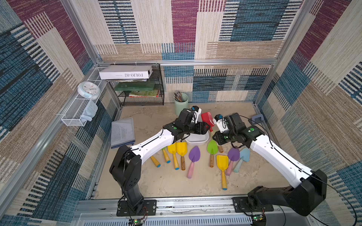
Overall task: Put the shovel into the storage box
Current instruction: Pick up the shovel from the center of the board.
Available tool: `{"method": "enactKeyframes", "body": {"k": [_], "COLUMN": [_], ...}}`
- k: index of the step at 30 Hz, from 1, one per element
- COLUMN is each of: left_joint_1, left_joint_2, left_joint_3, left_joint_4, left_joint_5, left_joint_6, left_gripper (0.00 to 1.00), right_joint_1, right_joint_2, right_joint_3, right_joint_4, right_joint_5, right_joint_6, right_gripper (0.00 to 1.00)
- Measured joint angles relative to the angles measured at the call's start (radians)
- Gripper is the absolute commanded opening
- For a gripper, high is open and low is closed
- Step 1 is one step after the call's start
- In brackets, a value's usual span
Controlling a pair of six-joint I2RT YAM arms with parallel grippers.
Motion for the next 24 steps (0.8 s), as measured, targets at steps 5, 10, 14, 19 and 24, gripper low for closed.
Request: {"method": "enactKeyframes", "body": {"k": [5, 10, 14, 19, 24], "left_joint_1": [0.000, 0.001, 0.001, 0.001, 0.001], "left_joint_2": [-0.007, -0.027, -0.040, -0.045, -0.045], "left_joint_3": [-0.023, -0.051, -0.072, -0.091, -0.097], "left_joint_4": [0.035, 0.082, 0.125, 0.151, 0.170], "left_joint_5": [-0.025, -0.054, -0.081, -0.108, -0.131], "left_joint_6": [-0.016, -0.037, -0.039, -0.042, -0.063], "left_gripper": [0.45, 0.38, 0.32, 0.21, 0.00], "right_joint_1": [0.008, 0.011, 0.012, 0.013, 0.015], "right_joint_2": [0.011, 0.016, 0.018, 0.017, 0.017], "right_joint_3": [0.000, 0.000, 0.000, -0.008, -0.011], "right_joint_4": [0.001, 0.015, 0.024, 0.037, 0.044], "right_joint_5": [-0.004, -0.006, -0.013, -0.031, -0.037], "right_joint_6": [0.000, 0.003, 0.011, 0.022, 0.030], "right_gripper": [0.00, 0.00, 0.00, 0.00, 0.00]}}
